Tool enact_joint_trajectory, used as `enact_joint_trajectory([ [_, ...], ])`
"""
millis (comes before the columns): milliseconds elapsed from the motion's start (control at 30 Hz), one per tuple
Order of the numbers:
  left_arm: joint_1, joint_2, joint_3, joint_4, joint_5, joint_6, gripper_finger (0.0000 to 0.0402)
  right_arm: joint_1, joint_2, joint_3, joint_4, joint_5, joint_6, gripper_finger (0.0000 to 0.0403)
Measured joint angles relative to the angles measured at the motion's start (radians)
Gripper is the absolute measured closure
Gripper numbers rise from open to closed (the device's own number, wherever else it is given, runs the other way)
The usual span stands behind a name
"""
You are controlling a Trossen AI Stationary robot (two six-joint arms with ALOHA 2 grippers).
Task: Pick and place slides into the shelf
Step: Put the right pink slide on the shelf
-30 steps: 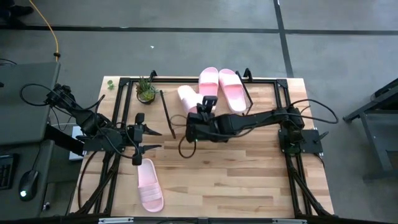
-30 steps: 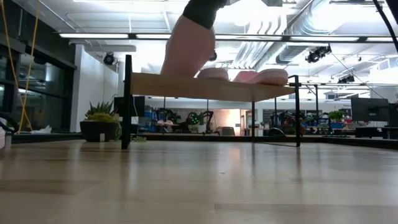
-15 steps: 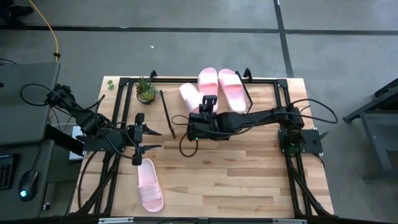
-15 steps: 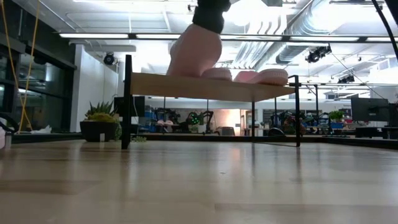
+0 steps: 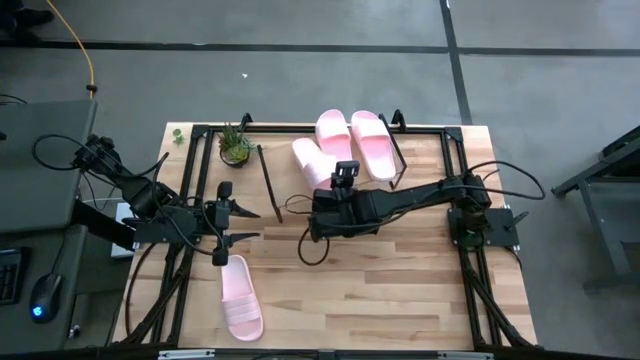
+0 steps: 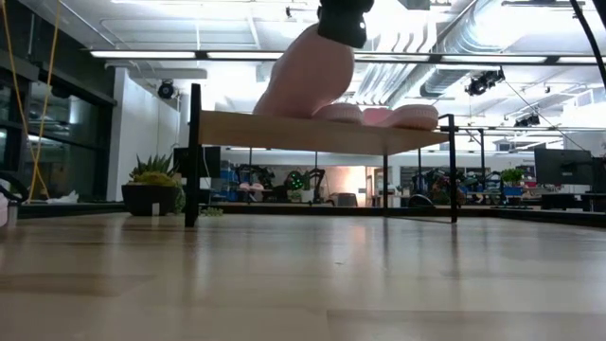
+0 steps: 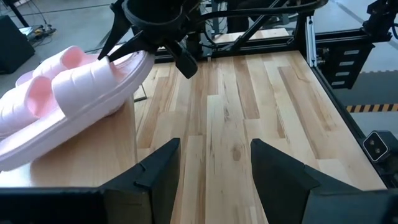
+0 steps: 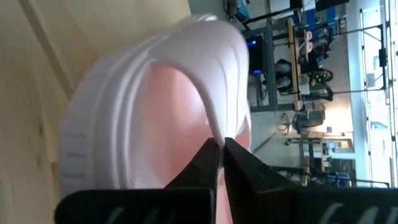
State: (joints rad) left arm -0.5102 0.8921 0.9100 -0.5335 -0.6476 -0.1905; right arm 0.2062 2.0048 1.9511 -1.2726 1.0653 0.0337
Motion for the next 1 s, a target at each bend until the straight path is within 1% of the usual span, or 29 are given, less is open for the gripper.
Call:
enact_joint_trajectory([
  [300,0.000,0.000,0.000,0.000,0.000,0.000,0.0222,0.005,-0.014,0.000,-0.143,0.000,0.141,0.0403],
  [433,0.000,0.000,0.000,0.002,0.000,0.000,0.0222,0.013,-0.031,0.000,-0.159,0.003,0.170,0.0403],
  [533,0.000,0.000,0.000,0.003,0.000,0.000,0.0222,0.022,-0.037,0.000,-0.151,0.031,0.176,0.0403],
  [700,0.000,0.000,0.000,0.007,0.000,0.000,0.0222,0.021,-0.037,0.000,-0.073,0.027,0.122,0.0403],
  [1000,0.000,0.000,0.000,0.007,0.000,0.000,0.0222,-0.017,-0.037,0.000,0.128,0.024,-0.065,0.0403],
])
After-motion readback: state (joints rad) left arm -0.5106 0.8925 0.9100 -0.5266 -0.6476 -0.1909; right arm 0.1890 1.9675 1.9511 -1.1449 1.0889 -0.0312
